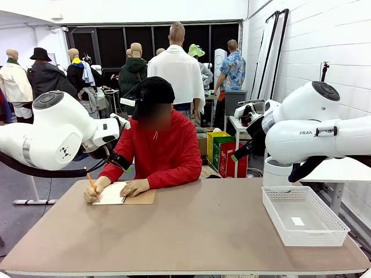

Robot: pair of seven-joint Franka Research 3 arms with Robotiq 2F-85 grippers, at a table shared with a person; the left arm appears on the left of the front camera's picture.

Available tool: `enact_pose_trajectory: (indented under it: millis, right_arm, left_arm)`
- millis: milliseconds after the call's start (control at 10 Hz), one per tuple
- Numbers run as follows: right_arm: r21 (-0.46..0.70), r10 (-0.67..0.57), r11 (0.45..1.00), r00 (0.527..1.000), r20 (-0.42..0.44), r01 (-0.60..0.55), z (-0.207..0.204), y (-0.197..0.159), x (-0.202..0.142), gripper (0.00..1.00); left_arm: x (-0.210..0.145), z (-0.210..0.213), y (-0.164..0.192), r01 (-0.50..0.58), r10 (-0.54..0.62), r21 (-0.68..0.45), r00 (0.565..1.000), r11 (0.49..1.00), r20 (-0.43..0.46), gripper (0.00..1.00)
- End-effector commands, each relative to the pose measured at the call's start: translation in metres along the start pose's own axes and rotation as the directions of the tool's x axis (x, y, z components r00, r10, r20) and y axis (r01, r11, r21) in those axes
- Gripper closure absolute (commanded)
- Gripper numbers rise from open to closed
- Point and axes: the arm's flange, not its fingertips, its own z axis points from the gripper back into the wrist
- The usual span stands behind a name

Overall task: Sort the paper based on its condition.
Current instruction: If a person hands you a paper, place it in the Organizing basket , and if it's crumpled, put it in the Trash can.

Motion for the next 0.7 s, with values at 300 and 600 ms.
enact_pose_trajectory:
  millis: [300, 600]
  right_arm:
    - [0.004, -0.002, 1.0, 1.0, -0.002, 0.002, 0.0, -0.0005, -0.0011, 0.0]
    - [0.004, -0.002, 1.0, 1.0, -0.002, 0.002, 0.0, -0.0005, -0.0011, 0.0]
  left_arm:
    - [-0.0001, 0.0004, 0.0001, 0.0, 0.0, 0.001, 1.0, 1.0, -0.001, 0.0]
    - [-0.0001, 0.0004, 0.0001, 0.0, 0.0, 0.001, 1.0, 1.0, -0.001, 0.0]
